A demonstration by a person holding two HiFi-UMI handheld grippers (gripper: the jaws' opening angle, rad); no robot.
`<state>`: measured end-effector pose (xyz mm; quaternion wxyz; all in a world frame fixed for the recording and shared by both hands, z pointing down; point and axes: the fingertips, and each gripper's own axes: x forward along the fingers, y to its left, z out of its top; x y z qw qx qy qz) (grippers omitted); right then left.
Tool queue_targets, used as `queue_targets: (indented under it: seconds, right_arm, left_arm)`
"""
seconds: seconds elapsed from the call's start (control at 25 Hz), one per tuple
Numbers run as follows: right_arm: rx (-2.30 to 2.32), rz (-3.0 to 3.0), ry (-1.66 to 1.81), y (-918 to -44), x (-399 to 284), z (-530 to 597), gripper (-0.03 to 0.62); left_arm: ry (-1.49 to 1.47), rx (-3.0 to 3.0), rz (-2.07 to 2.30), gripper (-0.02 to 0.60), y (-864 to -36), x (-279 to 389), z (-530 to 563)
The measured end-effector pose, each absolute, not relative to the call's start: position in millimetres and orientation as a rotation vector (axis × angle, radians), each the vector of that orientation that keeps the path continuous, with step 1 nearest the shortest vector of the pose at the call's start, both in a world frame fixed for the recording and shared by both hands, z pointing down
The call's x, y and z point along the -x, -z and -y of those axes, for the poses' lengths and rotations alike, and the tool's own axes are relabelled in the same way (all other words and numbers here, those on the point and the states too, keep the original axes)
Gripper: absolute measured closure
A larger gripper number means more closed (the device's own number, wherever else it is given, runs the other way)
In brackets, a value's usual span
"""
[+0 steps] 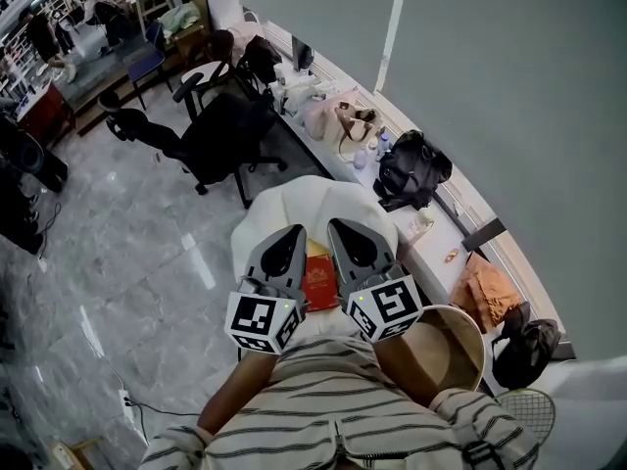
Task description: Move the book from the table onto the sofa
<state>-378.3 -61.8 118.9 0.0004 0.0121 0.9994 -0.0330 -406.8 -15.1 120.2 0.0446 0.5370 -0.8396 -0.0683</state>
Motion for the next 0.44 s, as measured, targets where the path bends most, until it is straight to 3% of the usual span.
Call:
queue_targets:
  seconds: [0.44]
  right_arm:
    - [-0.012, -3.145, 0.109, -121.7, 374.0, 57.1, 0.582]
  left_arm:
    - [0.219, -1.632, 2.567, 0.577, -121.7, 405.8, 6.5]
